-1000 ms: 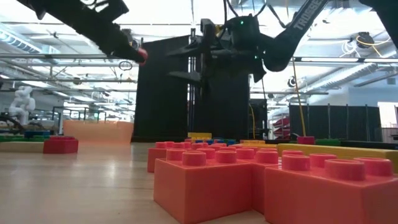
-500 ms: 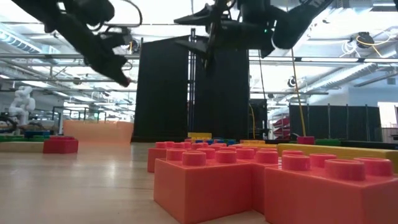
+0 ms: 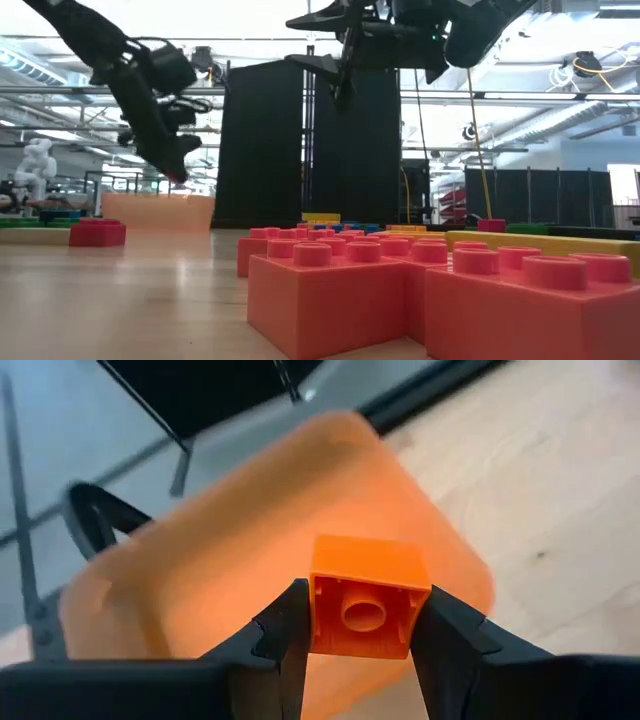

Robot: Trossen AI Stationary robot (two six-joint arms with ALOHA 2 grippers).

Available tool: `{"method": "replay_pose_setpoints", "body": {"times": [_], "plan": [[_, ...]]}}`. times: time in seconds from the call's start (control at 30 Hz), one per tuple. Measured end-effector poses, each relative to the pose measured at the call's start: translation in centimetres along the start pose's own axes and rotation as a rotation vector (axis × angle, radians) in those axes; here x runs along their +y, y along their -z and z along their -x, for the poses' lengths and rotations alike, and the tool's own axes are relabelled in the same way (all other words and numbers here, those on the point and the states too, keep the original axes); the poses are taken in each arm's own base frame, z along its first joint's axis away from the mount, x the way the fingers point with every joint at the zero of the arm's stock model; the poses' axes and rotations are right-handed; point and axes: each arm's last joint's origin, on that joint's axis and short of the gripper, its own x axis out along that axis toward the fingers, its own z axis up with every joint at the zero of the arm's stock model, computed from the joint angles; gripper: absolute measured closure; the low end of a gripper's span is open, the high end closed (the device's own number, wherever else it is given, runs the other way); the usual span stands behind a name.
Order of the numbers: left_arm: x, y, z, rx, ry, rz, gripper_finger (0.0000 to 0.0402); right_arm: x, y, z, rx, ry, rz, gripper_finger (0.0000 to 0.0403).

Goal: Sort blocks by size
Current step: Put the orange 4 stud game piece into the orange bin

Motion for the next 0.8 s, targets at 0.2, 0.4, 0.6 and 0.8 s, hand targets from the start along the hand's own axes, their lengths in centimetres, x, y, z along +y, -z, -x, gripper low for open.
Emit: {"method": "replay_pose_setpoints", "body": {"times": [0.2, 0.4, 0.6, 0.8], "plan": [[1.0, -0.1, -1.4, 0.077, 0.034, 0.041, 0.0268, 0.0, 0.0, 0.0, 0.001, -0.001, 0.002, 0.0206], [1.6, -0.7, -1.9, 0.095, 0.022, 0.06, 0.0268, 0.0, 0.0, 0.0, 0.002, 0.0, 0.001, 0.0206], [1.7, -1.0, -2.1, 0.091, 0.019, 0.039, 0.0259, -0.1, 0.1, 0.0, 0.015, 0.009, -0.001, 0.0206], [1.7, -1.0, -2.1, 0.09, 0.019, 0.037, 0.0219, -0.5, 0.3, 0.1, 0.04, 0.035, -0.004, 0.0206]]}}
